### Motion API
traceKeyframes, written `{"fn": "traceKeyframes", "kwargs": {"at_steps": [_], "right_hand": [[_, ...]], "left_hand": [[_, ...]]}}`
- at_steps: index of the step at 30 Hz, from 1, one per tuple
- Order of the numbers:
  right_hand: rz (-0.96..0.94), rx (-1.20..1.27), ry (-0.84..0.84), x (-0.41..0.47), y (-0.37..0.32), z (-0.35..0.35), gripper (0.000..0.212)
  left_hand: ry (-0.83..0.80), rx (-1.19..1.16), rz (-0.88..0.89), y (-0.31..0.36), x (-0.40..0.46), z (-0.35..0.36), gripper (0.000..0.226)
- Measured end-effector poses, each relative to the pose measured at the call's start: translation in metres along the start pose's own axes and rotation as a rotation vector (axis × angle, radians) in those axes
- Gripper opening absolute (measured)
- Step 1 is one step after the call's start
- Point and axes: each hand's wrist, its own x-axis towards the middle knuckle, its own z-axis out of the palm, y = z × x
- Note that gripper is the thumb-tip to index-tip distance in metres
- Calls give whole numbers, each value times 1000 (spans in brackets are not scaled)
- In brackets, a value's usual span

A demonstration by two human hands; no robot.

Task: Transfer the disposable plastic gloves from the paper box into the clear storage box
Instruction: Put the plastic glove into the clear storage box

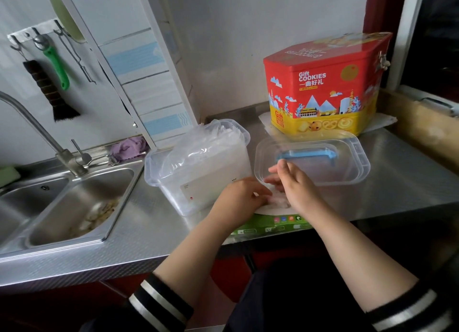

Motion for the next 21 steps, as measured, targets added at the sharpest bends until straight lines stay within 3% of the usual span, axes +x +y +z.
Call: {"fn": "traceKeyframes", "kwargs": {"at_steps": [3,9,13,15,17,21], "right_hand": [[22,-1,1,3,4,-1,76],[-23,-10,55,-9,-4,-6,55],[-36,-410,-208,-24,-16,-18,57],[17,-551,-336,-26,-16,-23,74],[5,-644,-357,-27,-13,-25,80],[-33,-678,-304,-32,-9,-25,73]], "left_hand": [[8,24,-16,-3,-2,2,15],[109,31,19,0,-6,12,6],[151,47,66,-1,-6,11,9],[162,52,30,-2,-4,9,10],[201,-5,-10,-1,-3,8,11],[404,-308,-81,10,-1,-8,25]]}}
